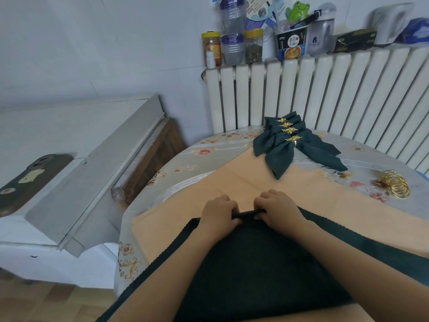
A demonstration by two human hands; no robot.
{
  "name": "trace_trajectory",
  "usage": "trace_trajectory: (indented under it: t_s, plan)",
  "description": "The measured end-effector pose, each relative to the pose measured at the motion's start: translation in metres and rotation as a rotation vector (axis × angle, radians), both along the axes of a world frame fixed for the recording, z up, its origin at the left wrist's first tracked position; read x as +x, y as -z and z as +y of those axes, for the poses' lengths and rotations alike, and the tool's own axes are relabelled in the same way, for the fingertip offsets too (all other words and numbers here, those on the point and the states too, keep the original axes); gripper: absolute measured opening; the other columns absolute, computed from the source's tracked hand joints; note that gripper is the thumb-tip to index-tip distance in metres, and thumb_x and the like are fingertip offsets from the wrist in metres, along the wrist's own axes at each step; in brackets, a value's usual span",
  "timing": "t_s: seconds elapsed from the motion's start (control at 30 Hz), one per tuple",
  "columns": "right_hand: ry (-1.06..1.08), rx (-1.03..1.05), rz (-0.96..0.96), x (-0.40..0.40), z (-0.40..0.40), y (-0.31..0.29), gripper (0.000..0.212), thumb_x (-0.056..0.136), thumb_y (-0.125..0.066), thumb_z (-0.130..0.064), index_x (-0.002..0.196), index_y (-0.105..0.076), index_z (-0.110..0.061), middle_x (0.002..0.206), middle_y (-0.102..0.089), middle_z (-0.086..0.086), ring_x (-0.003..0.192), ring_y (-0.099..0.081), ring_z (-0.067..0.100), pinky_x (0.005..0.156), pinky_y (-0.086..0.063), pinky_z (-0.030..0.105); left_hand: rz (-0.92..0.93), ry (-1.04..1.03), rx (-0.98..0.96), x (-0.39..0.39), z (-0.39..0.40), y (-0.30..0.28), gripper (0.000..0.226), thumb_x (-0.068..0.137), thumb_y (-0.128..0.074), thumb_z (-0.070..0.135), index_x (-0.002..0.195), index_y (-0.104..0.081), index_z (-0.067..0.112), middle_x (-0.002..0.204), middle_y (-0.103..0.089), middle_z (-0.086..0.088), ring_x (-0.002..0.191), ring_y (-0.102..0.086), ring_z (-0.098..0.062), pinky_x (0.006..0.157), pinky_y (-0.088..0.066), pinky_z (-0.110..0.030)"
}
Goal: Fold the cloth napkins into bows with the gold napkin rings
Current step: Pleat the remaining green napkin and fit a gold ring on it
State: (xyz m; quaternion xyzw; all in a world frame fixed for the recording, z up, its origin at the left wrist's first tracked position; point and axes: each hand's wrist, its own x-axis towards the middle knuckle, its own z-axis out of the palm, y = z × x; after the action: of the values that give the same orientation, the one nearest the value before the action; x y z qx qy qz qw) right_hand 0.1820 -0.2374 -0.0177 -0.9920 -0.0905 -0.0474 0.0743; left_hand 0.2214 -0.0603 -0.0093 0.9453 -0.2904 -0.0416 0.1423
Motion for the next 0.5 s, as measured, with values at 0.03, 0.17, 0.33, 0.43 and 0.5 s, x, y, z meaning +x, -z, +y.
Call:
trace_trajectory:
  t_s: [0.03, 0.17, 0.33, 0.43, 0.5]
  plan:
    - [-0.02, -0.007, -0.038, -0.005, -0.002, 0.001, 0.017, 0.091, -0.054, -0.036, 0.102, -0.059, -0.024, 0.106, -0.06, -0.006, 0.096, -0.049, 0.013, 0.081, -0.038, 0.024, -0.04, 0.015, -0.037, -0.005, 0.002, 0.002, 0.016, 0.084, -0.064, 0.028, 0.096, -0.063, 0.018, 0.102, -0.055, 0.001, 0.093, -0.053, -0.019, 0.083, -0.041, -0.027]
    - [-0.084, 0.03, -0.075, -0.025, -0.007, 0.001, 0.015, 0.091, -0.054, -0.034, 0.1, -0.06, -0.024, 0.103, -0.062, -0.008, 0.097, -0.05, 0.012, 0.083, -0.038, 0.022, -0.113, 0.083, -0.081, -0.023, 0.009, 0.006, 0.013, 0.084, -0.058, 0.014, 0.096, -0.062, 0.015, 0.099, -0.059, 0.0, 0.093, -0.053, -0.019, 0.082, -0.043, -0.029]
    - [-0.134, 0.065, 0.06, -0.044, -0.013, 0.003, 0.017, 0.09, -0.057, -0.037, 0.1, -0.064, -0.026, 0.106, -0.061, -0.011, 0.101, -0.05, 0.008, 0.089, -0.041, 0.024, 0.009, 0.146, -0.023, -0.032, 0.023, 0.008, 0.018, 0.084, -0.057, 0.014, 0.101, -0.062, 0.019, 0.103, -0.057, 0.003, 0.097, -0.051, -0.014, 0.087, -0.044, -0.028]
    - [-0.079, 0.186, 0.124, -0.05, -0.017, 0.006, 0.02, 0.087, -0.059, -0.043, 0.093, -0.068, -0.026, 0.1, -0.058, -0.015, 0.096, -0.049, 0.004, 0.086, -0.043, 0.023, 0.151, 0.13, -0.062, -0.035, 0.027, 0.006, 0.019, 0.084, -0.058, 0.02, 0.102, -0.064, 0.021, 0.103, -0.054, 0.006, 0.097, -0.05, -0.011, 0.086, -0.046, -0.026]
    - [-0.028, 0.298, 0.17, -0.05, -0.016, 0.004, 0.026, 0.089, -0.055, -0.045, 0.084, -0.069, -0.024, 0.093, -0.058, -0.014, 0.087, -0.052, 0.004, 0.081, -0.044, 0.022, 0.218, 0.087, -0.111, -0.035, 0.027, 0.003, 0.018, 0.086, -0.058, 0.031, 0.099, -0.067, 0.021, 0.1, -0.054, 0.007, 0.092, -0.051, -0.009, 0.081, -0.044, -0.023]
